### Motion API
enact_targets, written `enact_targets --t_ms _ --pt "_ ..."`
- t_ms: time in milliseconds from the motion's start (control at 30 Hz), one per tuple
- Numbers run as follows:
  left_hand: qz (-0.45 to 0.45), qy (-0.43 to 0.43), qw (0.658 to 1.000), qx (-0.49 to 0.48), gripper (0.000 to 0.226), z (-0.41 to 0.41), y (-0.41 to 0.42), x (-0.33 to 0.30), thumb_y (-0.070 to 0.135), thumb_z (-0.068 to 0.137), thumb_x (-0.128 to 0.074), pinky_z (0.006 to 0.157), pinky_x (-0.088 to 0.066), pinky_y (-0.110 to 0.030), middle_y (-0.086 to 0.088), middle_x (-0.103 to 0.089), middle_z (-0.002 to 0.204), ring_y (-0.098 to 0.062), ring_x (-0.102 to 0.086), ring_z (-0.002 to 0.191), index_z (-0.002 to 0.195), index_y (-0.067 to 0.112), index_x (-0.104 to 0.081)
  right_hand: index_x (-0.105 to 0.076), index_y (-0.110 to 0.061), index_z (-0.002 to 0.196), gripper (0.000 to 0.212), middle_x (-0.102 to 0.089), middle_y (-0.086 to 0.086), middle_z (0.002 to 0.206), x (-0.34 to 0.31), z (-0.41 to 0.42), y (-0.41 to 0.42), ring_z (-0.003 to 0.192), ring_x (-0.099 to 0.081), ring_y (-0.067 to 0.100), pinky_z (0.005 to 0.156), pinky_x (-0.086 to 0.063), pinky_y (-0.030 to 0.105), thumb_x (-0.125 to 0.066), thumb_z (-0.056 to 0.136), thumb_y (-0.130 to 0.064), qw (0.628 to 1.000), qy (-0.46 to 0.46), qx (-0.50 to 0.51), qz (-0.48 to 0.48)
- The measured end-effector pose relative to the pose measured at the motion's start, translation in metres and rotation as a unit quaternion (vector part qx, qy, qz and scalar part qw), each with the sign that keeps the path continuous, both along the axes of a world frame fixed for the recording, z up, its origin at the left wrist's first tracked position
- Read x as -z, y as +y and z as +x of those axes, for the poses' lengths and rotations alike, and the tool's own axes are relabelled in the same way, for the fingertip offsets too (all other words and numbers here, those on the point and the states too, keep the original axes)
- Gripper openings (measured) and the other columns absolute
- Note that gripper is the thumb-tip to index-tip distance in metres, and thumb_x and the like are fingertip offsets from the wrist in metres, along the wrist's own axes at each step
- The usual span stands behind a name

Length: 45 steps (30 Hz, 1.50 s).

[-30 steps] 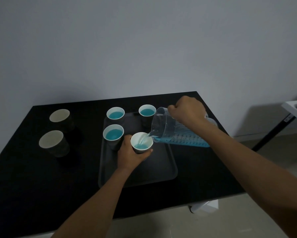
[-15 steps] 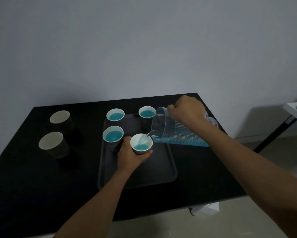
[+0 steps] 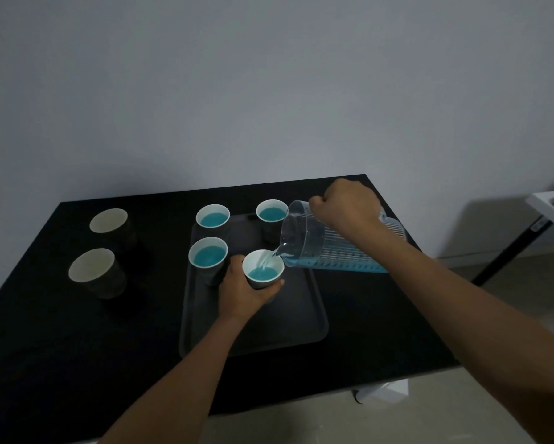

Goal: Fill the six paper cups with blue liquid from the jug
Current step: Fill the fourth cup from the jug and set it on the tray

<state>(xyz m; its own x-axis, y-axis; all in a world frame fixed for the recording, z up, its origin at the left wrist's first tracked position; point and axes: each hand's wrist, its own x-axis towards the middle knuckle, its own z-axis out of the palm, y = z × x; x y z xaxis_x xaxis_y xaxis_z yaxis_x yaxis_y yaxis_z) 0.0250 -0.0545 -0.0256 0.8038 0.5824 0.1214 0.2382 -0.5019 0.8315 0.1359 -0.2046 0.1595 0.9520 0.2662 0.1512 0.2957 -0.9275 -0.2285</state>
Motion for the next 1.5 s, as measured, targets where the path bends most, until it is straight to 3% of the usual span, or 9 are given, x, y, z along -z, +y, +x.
enact_targets --t_ms 433,800,1033,1233,1367,1500 --pt "-0.004 0.005 1.000 0.006 0.071 0.004 0.000 0.000 0.056 0.048 -0.086 0.079 -0.056 -0.039 0.010 -0.061 0.102 -0.013 -0.061 0.092 0.100 0.029 -0.046 -0.056 -0.011 0.062 0.037 -0.052 0.001 0.057 0.003 -0.001 0.001 0.056 -0.053 0.017 0.057 -0.042 0.028 -0.050 0.088 -0.038 1.000 -0.005 -0.007 0.011" --pt "0.004 -0.008 1.000 0.012 0.070 0.006 0.001 -0.001 0.054 0.049 -0.087 0.075 -0.055 -0.033 0.009 -0.061 0.100 -0.012 -0.061 0.090 0.100 0.027 -0.047 -0.056 -0.011 0.062 0.038 -0.052 0.001 0.058 0.002 0.001 0.003 0.053 -0.049 0.016 0.055 -0.038 0.027 -0.050 0.087 -0.038 1.000 -0.002 0.004 0.011" --pt "-0.001 -0.014 1.000 0.013 0.071 0.009 0.002 -0.002 0.054 0.048 -0.087 0.076 -0.055 -0.032 0.009 -0.062 0.101 -0.012 -0.061 0.091 0.100 0.027 -0.047 -0.047 -0.014 0.053 0.040 -0.044 -0.001 0.051 0.014 0.007 -0.006 0.043 -0.039 0.012 0.046 -0.029 0.022 -0.052 0.089 -0.032 0.995 0.042 0.026 0.081" --pt "0.016 -0.024 1.000 0.009 0.071 0.016 0.002 -0.004 0.051 0.050 -0.088 0.075 -0.052 -0.030 0.006 -0.061 0.101 -0.013 -0.060 0.091 0.102 0.024 -0.048 -0.044 -0.016 0.051 0.039 -0.039 -0.003 0.048 0.029 0.017 -0.025 0.042 -0.034 0.012 0.047 -0.028 0.022 -0.054 0.085 -0.031 0.973 0.091 0.057 0.203" --pt "0.021 -0.040 0.999 0.005 0.069 0.026 0.003 -0.006 0.047 0.052 -0.089 0.076 -0.053 -0.033 0.006 -0.060 0.100 -0.015 -0.060 0.091 0.101 0.021 -0.048 -0.041 -0.018 0.049 0.041 -0.036 -0.005 0.046 0.038 0.022 -0.041 0.041 -0.029 0.012 0.047 -0.028 0.023 -0.055 0.087 -0.027 0.941 0.113 0.093 0.304" --pt "0.011 -0.038 0.999 -0.007 0.070 0.039 0.006 -0.006 0.049 0.051 -0.088 0.078 -0.054 -0.035 0.003 -0.063 0.101 -0.016 -0.062 0.091 0.102 0.022 -0.047 -0.039 -0.018 0.049 0.042 -0.035 -0.005 0.044 0.044 0.026 -0.054 0.044 -0.031 0.014 0.050 -0.031 0.026 -0.058 0.086 -0.021 0.879 0.151 0.141 0.429"
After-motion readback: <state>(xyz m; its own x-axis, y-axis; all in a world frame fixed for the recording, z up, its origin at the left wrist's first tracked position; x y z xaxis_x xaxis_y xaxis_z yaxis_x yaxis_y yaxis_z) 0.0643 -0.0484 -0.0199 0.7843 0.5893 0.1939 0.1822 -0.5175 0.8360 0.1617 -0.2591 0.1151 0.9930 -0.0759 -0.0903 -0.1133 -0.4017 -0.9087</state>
